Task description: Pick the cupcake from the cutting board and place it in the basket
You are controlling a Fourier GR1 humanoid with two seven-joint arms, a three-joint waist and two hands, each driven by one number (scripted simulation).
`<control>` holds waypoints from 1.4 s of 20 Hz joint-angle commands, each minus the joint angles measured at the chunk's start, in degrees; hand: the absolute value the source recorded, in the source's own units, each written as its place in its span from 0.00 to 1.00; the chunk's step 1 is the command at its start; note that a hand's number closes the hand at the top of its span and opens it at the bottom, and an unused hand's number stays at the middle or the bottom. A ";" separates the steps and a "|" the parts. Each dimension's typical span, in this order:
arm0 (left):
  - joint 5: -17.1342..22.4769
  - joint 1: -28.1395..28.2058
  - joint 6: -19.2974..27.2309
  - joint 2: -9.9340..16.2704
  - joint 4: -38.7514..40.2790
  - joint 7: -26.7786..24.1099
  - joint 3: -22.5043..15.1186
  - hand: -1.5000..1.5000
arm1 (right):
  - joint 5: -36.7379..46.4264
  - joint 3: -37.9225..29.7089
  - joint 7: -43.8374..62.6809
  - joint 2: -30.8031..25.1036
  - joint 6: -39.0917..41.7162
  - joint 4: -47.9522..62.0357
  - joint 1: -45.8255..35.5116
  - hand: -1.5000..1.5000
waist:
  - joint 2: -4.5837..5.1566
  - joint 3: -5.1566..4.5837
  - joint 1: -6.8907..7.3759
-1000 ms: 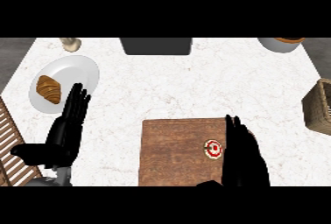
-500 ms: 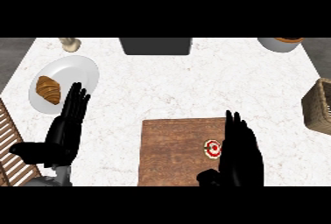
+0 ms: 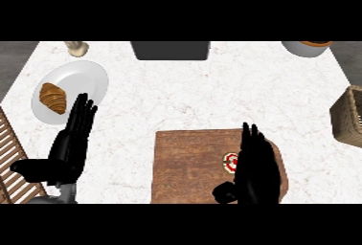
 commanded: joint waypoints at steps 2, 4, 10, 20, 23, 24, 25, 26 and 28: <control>-1.96 -3.25 1.55 -1.04 1.81 1.70 0.22 0.50 | -2.63 -1.15 9.66 0.70 -0.98 4.98 -2.50 0.00 | 0.10 0.03 -0.19; -1.02 0.62 0.11 -1.65 -0.71 -0.33 -0.52 0.50 | -2.20 0.03 10.97 0.70 -1.96 3.12 -0.74 0.00 | -0.04 0.01 -0.07; -0.28 -1.99 -1.06 0.52 -1.98 4.22 2.40 0.50 | -2.13 1.01 8.93 0.70 -5.31 5.85 1.12 0.00 | -0.05 0.03 -0.17; -1.83 2.31 -3.23 -2.54 1.31 -3.51 2.28 0.50 | -3.21 -2.68 6.08 0.71 -5.95 8.75 -0.83 0.00 | -0.02 0.00 -0.10; -3.58 -1.98 -0.45 -3.16 -0.07 2.33 2.10 0.50 | -4.32 -2.54 5.64 0.71 -7.57 12.02 -1.82 0.00 | 0.00 0.03 -0.21; -3.04 1.74 -1.14 -1.79 -5.42 4.61 1.64 0.50 | -3.31 -2.10 3.88 0.71 -10.00 11.12 1.35 0.00 | -0.11 0.05 -0.05; -3.77 -0.80 -0.67 -2.80 -2.62 4.89 1.53 0.50 | -3.31 -3.40 0.85 0.71 -11.20 12.44 2.37 0.00 | -0.04 0.05 -0.29; -1.43 1.91 -3.98 -0.91 -4.15 3.59 3.02 0.50 | -3.60 -1.11 4.87 0.71 -11.26 12.82 0.37 0.00 | -0.05 0.03 0.03; -3.65 2.44 -2.70 -2.39 -3.51 2.14 1.89 0.50 | -2.85 -3.57 3.07 0.71 -7.48 11.04 1.76 0.00 | -0.07 0.02 -0.18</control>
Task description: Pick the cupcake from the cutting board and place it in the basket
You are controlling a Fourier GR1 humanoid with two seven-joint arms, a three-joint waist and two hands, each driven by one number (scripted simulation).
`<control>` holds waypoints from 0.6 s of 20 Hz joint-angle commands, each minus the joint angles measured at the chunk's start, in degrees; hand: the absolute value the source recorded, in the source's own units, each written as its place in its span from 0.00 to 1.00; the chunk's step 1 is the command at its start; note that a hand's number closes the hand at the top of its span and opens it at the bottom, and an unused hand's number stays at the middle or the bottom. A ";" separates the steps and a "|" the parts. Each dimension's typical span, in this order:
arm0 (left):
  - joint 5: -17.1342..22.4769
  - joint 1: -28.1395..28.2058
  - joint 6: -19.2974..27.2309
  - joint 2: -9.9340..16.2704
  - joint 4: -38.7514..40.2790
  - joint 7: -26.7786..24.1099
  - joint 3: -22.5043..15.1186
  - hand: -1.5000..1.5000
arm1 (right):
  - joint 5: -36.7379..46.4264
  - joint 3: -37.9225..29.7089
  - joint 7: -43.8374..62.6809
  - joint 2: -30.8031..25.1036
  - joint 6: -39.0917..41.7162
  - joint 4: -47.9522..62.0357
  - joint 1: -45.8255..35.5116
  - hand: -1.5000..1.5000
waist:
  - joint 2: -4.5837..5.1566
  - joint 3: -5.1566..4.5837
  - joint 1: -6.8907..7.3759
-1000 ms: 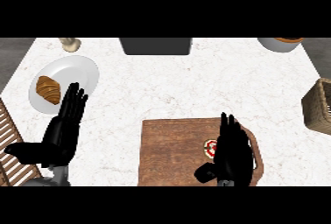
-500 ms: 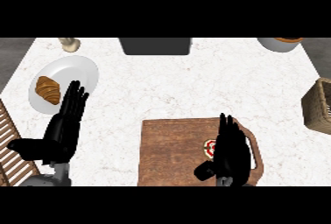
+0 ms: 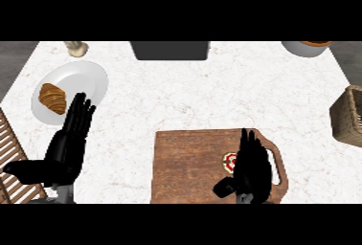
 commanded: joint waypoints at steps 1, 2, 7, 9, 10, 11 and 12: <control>-0.36 -0.55 -0.37 -0.11 -0.28 1.71 0.70 0.50 | -0.68 2.75 8.00 0.51 -7.38 5.43 -1.83 0.00 | 0.05 0.01 0.15; -1.83 -3.11 0.79 -1.00 0.95 2.23 0.60 0.50 | -2.46 -1.47 4.62 0.51 -1.36 3.13 -1.50 1.00 | 0.05 0.00 -0.14; -2.73 0.50 -0.59 -1.99 0.69 -0.32 0.79 0.50 | -2.93 0.12 1.38 0.52 1.12 9.86 -5.16 1.00 | 0.04 0.00 0.13; -2.14 3.01 -1.43 -1.89 -4.31 1.28 0.39 0.50 | -1.40 1.23 -0.73 0.52 -2.10 11.78 -3.09 1.00 | -0.01 0.01 0.19; -1.94 -2.87 -2.23 -1.84 1.40 2.10 2.52 0.50 | -1.91 2.26 3.74 0.52 1.15 7.54 -4.83 1.00 | 0.02 -0.01 -0.06; -1.52 0.19 -3.35 -2.27 1.59 -1.68 3.09 0.50 | -0.46 -1.04 -0.64 0.33 4.33 6.10 -2.88 1.00 | 0.00 -0.01 -0.10; -2.87 -3.44 -0.93 -3.46 1.81 2.54 2.22 0.50 | -0.75 1.21 1.74 0.51 4.39 7.37 -5.92 1.00 | 0.02 -0.01 -0.09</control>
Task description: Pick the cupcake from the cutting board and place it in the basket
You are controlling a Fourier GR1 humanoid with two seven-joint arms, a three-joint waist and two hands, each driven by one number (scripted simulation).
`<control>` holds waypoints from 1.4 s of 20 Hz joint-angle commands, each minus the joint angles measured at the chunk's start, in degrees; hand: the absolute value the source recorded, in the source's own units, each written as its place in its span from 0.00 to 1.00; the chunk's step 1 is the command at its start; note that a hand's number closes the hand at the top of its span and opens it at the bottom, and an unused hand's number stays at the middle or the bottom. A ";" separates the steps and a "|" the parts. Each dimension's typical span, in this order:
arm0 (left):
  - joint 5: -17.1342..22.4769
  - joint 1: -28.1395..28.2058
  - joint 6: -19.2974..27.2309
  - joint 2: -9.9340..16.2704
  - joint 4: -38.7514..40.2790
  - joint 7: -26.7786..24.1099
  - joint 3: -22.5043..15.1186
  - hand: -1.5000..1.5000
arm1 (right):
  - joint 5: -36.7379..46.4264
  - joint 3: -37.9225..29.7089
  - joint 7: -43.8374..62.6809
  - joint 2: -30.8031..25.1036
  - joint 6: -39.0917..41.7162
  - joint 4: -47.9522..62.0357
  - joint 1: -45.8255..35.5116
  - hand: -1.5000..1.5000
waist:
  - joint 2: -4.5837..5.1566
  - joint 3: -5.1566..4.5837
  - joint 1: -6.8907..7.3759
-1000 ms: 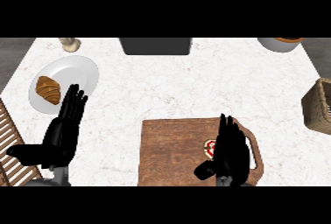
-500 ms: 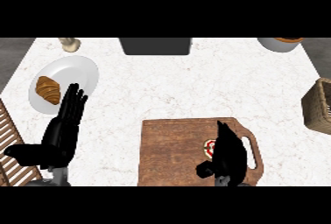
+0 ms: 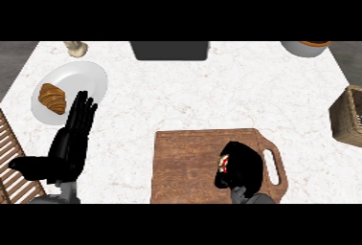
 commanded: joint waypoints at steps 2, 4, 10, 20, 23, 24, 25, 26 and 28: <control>1.23 2.07 -2.26 1.09 -3.55 1.36 2.76 0.50 | 1.88 -1.40 0.51 -0.94 2.10 1.08 0.19 1.00 | 0.04 0.08 0.07; 0.53 -0.56 -0.69 0.20 -1.75 1.08 1.21 0.50 | -2.60 -19.59 5.30 -3.84 0.30 7.22 -9.22 1.00 | 0.88 0.12 0.56; -0.04 -0.24 -0.83 -0.14 -2.35 -0.01 0.24 0.50 | -2.63 -38.93 12.29 -10.41 -4.04 12.98 -14.49 1.00 | 2.95 0.31 0.42; -0.66 -2.85 -3.03 -0.91 -1.51 -0.33 -3.12 0.50 | 7.75 -53.30 15.95 -23.20 -9.85 28.48 -32.65 1.00 | 4.02 0.19 8.00; -1.19 -3.65 -3.04 -1.10 -1.82 0.09 -3.94 0.50 | 12.10 -55.54 15.37 -26.72 -13.74 30.00 -36.92 1.00 | 3.82 0.24 8.63; -0.80 -5.09 -2.96 -0.89 -1.47 0.84 -3.13 0.50 | 13.90 -55.50 14.77 -27.84 -14.87 29.77 -38.63 1.00 | 4.16 0.21 9.02; -0.62 -3.69 -3.81 -0.85 -1.58 0.66 -4.06 0.50 | 16.04 -55.66 15.22 -28.50 -15.75 30.93 -39.59 1.00 | 3.97 0.15 9.75; -1.08 -5.31 -2.84 -1.76 -1.17 1.24 -4.31 0.50 | 18.20 -55.14 15.02 -29.60 -16.00 30.94 -41.85 1.00 | 3.86 0.10 9.34; -1.37 -4.67 -3.44 -1.05 -0.78 1.03 -4.42 0.50 | 22.31 -54.91 15.75 -30.15 -17.53 32.32 -44.46 1.00 | 3.84 0.03 10.35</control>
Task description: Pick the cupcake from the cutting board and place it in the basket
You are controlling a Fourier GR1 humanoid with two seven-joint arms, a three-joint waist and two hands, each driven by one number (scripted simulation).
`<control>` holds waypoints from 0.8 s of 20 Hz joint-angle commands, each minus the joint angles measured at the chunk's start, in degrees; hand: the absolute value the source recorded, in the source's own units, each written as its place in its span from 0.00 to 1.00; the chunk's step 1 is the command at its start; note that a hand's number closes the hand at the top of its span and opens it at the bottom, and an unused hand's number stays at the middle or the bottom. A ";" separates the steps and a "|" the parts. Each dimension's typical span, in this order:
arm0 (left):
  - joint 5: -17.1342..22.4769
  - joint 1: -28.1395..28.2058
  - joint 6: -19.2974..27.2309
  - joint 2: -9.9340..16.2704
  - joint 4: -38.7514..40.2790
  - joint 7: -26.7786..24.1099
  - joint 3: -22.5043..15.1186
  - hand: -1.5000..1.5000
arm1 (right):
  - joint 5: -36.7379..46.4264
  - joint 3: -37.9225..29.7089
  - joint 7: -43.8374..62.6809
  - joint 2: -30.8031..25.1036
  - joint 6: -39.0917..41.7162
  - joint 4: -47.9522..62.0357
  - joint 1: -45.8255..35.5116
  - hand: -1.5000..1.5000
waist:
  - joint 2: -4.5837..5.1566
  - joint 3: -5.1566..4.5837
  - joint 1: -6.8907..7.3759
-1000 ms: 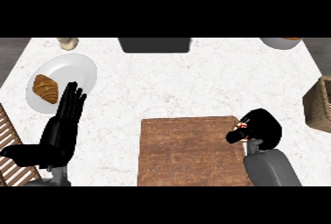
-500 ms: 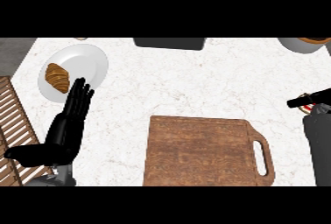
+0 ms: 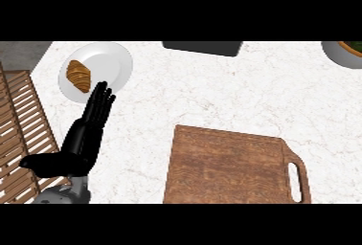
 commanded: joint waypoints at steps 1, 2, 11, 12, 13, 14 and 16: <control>-0.58 -0.50 -0.03 -0.54 0.76 -0.13 -0.92 0.50 | 7.64 -0.71 10.01 -3.56 -7.73 3.01 -7.33 1.00 | -0.17 -0.09 0.87; -0.73 -1.24 0.22 -0.59 0.44 0.64 -1.00 0.50 | 9.33 -0.65 10.86 -3.53 -7.76 3.62 -9.35 1.00 | -0.25 -0.10 1.30; -1.29 -2.91 0.84 -1.41 2.17 1.13 -1.11 0.50 | 20.40 -5.09 15.98 -3.64 -9.25 10.71 -19.29 1.00 | -0.31 -0.10 0.53; -0.56 -2.50 0.50 -0.79 1.95 0.96 -0.03 0.50 | 22.10 -5.55 16.72 -4.11 -8.61 11.71 -19.56 1.00 | -0.57 -0.15 0.28; -0.48 -2.57 -0.03 -0.58 2.04 0.68 -0.16 0.50 | 23.20 -6.40 18.29 -3.18 -9.42 12.00 -19.35 1.00 | -0.54 -0.13 0.07; -1.29 -2.60 1.56 -1.32 1.24 1.28 -0.35 0.50 | 24.66 -6.83 18.35 -3.84 -7.89 13.47 -19.93 1.00 | -0.78 -0.09 -0.05; -0.88 -2.56 0.99 -1.16 2.45 0.45 0.13 0.50 | 27.46 -8.61 18.79 -3.70 -6.00 14.96 -20.67 1.00 | -0.75 -0.18 -0.84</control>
